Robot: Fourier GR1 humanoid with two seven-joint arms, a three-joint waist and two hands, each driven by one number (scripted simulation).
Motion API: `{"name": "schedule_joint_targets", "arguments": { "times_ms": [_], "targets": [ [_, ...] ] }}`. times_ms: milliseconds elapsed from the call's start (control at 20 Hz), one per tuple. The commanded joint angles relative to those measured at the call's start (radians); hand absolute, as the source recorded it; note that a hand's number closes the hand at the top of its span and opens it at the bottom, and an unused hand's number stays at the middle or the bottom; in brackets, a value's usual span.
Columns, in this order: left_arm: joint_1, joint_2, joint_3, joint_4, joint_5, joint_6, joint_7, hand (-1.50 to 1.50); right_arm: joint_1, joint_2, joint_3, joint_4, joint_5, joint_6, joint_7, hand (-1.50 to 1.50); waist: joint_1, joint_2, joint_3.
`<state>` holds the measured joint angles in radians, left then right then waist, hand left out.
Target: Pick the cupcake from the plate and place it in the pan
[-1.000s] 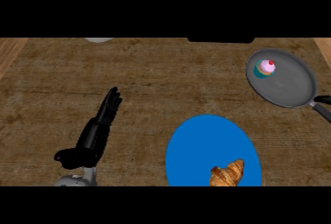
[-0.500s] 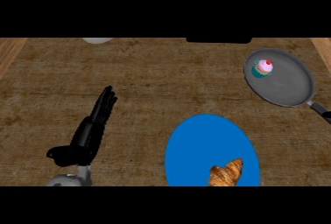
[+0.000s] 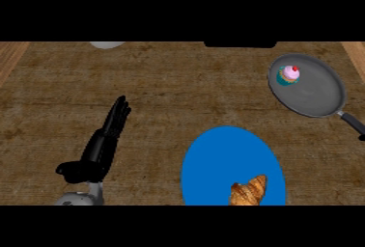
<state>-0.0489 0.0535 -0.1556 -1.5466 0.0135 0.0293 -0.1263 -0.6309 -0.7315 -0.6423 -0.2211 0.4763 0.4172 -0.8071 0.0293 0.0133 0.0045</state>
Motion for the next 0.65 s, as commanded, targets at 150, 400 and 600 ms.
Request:
{"name": "schedule_joint_targets", "arguments": {
  "times_ms": [150,400,600],
  "targets": [
    [-0.041,-0.003,0.017,0.015,0.001,0.001,0.028,0.0,0.007,-0.03,0.023,0.013,-0.006,0.082,-0.085,-1.5,0.0,0.001,0.0],
    [0.01,-0.04,-0.021,-0.005,-0.019,0.021,0.01,0.0,0.038,-0.013,0.053,0.0,0.001,0.041,-0.133,-1.5,-0.002,-0.001,0.0],
    [0.008,-0.002,-0.003,-0.027,-0.014,-0.006,0.033,0.0,0.03,-0.004,0.076,-0.024,0.007,-0.051,-0.147,-1.5,-0.004,-0.004,-0.001]
  ]
}}
